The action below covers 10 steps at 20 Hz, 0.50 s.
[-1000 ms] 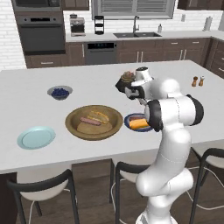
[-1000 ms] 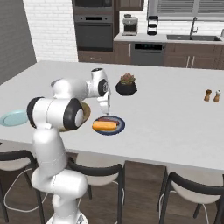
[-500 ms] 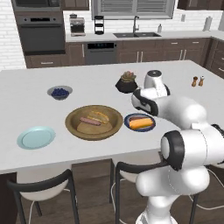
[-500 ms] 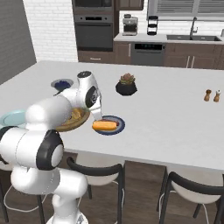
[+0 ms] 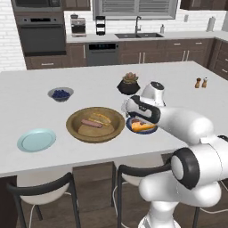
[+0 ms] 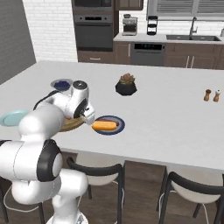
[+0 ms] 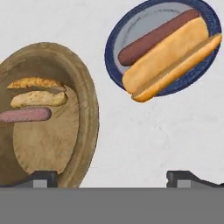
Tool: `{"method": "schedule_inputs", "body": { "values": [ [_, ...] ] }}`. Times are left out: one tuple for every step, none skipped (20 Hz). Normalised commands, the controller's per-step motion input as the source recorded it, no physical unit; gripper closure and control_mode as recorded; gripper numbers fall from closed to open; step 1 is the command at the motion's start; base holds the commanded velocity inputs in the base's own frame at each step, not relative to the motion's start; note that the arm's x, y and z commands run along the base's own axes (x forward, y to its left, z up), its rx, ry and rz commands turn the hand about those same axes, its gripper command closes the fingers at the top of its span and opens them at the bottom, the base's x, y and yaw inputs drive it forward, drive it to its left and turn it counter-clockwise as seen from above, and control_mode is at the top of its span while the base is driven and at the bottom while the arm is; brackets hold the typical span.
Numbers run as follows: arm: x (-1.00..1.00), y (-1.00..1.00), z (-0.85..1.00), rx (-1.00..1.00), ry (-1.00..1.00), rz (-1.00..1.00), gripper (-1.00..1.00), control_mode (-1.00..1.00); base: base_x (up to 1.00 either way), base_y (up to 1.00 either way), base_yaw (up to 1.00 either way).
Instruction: Place one bun and one sausage from the bowl on each plate.
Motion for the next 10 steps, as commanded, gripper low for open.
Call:
{"method": "schedule_inputs", "body": {
  "values": [
    [0.0,0.56,0.0,-0.09,-0.12,0.71,-1.0,-1.0,0.0,0.0,0.0],
    [0.0,0.5,0.0,-0.15,-0.1,0.72,-1.0,-1.0,0.0,0.0,0.0],
    [0.0,0.46,0.0,-0.19,-0.12,0.71,-1.0,-1.0,0.0,0.0,0.0],
    [0.0,0.45,0.0,-0.27,-0.09,0.63,-1.0,-1.0,0.0,0.0,0.0],
    [0.14,0.48,0.0,-0.36,-0.09,0.55,-1.0,-1.0,0.0,0.0,0.0],
    [0.17,0.55,0.0,-0.45,-0.18,0.46,-1.0,-1.0,0.0,0.0,0.0],
    [0.27,0.65,0.0,-0.57,-0.13,0.36,-1.0,-1.0,0.0,0.0,0.0],
    [0.36,0.71,0.0,-0.69,-0.09,0.29,-1.0,-1.0,0.0,0.0,0.0],
    [0.33,0.76,0.0,-0.74,-0.07,0.24,-1.0,-1.0,0.0,0.0,0.0],
    [0.42,0.81,0.0,-0.83,-0.01,0.18,-1.0,-1.0,0.0,0.0,0.0]
  ]
}}
